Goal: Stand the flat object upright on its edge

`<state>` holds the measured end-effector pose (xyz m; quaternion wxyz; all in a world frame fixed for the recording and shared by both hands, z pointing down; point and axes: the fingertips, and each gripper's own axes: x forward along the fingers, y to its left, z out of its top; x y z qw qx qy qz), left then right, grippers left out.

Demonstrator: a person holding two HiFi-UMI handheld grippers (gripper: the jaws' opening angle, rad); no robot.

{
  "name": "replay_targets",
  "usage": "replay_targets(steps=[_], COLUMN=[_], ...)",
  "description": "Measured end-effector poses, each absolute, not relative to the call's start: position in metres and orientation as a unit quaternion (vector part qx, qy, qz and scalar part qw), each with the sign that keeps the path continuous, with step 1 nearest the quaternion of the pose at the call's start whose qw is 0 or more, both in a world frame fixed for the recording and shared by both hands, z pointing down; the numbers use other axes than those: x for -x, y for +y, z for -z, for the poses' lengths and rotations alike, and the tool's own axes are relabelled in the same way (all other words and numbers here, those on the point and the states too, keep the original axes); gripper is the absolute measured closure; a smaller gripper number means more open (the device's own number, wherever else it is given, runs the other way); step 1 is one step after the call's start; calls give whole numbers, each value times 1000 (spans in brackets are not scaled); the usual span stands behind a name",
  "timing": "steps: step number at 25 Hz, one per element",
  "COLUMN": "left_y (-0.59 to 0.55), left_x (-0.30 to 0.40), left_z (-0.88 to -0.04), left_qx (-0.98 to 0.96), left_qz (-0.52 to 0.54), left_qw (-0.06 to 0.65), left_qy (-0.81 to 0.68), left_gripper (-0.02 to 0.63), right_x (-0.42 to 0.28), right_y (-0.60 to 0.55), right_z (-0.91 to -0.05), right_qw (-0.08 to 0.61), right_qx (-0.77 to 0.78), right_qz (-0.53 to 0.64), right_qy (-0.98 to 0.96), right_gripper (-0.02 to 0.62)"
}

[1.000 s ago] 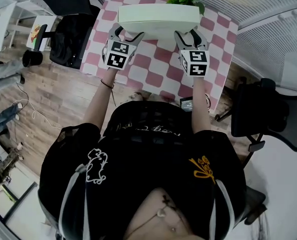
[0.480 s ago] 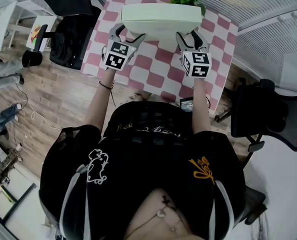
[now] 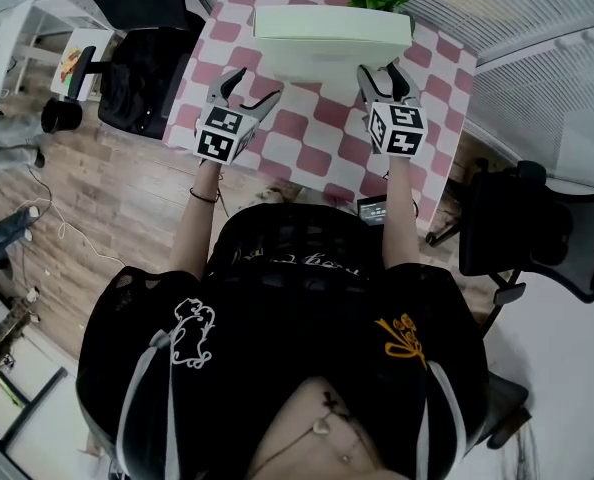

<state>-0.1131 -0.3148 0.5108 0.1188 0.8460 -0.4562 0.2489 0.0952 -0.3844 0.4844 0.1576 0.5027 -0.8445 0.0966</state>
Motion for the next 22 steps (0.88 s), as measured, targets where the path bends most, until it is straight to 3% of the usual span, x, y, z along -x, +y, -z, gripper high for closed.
replay_targets(steps=[13,22], left_y=[-271,-245], left_x=[128,124], left_z=[-515,-500], left_qx=[-854,-878], left_qz=[-224,-196], left_qw=[147,148], left_qy=[-447,-411], left_gripper=[271,368], right_x=[-99,-75], right_y=[-368,-317], right_z=[-480,-475], right_qw=[153,143], right_qx=[-530,-522], right_qz=[-115,-137], right_qy=[-826,-829], right_gripper=[345,363])
